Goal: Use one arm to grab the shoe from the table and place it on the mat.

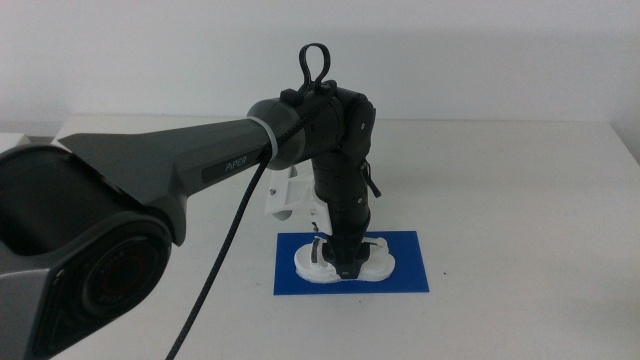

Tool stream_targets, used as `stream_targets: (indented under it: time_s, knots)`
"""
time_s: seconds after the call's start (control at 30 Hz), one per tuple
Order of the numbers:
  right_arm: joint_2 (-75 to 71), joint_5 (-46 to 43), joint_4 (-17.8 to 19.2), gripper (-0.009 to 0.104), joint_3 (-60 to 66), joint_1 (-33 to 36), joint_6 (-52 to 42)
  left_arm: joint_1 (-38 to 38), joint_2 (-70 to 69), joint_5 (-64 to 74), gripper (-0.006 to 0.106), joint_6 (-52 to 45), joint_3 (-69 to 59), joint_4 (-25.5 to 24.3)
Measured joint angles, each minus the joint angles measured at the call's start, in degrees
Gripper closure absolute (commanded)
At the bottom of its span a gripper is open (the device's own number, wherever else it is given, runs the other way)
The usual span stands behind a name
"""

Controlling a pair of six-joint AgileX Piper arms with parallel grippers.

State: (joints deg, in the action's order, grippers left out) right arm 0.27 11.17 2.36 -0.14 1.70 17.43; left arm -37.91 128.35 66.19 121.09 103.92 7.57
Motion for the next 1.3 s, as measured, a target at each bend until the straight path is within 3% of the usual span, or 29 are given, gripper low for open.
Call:
stream_targets:
  time_s: [0.27, 0.57, 0.77, 0.83, 0.9, 1.0, 1.17, 1.3]
  knots:
    - [0.0, 0.0, 0.0, 0.016, 0.0, 0.0, 0.0, 0.0, 0.6, 0.0, 0.007, 0.0, 0.0, 1.0]
    - [0.0, 0.0, 0.0, 0.016, 0.0, 0.0, 0.0, -0.2, -3.4, 2.8, 0.007, 0.0, -0.3, 0.8]
    - [0.0, 0.0, 0.0, 0.016, 0.0, 0.0, 0.0, -0.2, -20.6, 2.9, 0.007, -3.7, -0.6, -7.1]
    - [0.0, 0.0, 0.0, 0.016, 0.0, 0.0, 0.0, -0.2, -25.9, 2.9, 0.007, -12.6, -0.7, -12.1]
    - [0.0, 0.0, 0.0, 0.016, 0.0, 0.0, 0.0, -0.2, -31.1, 2.9, 0.007, -27.9, -2.2, -18.2]
    - [0.0, 0.0, 0.0, 0.016, 0.0, 0.0, 0.0, 0.8, -37.7, 2.9, 0.007, -48.5, -7.1, -23.2]
    - [0.0, 0.0, 0.0, 0.016, 0.0, 0.0, 0.0, 5.2, -51.0, 2.6, 0.007, -61.4, -23.9, -25.3]
    - [0.0, 0.0, 0.0, 0.016, 0.0, 0.0, 0.0, 11.1, -62.1, -7.9, 0.007, -71.3, -39.3, -25.7]
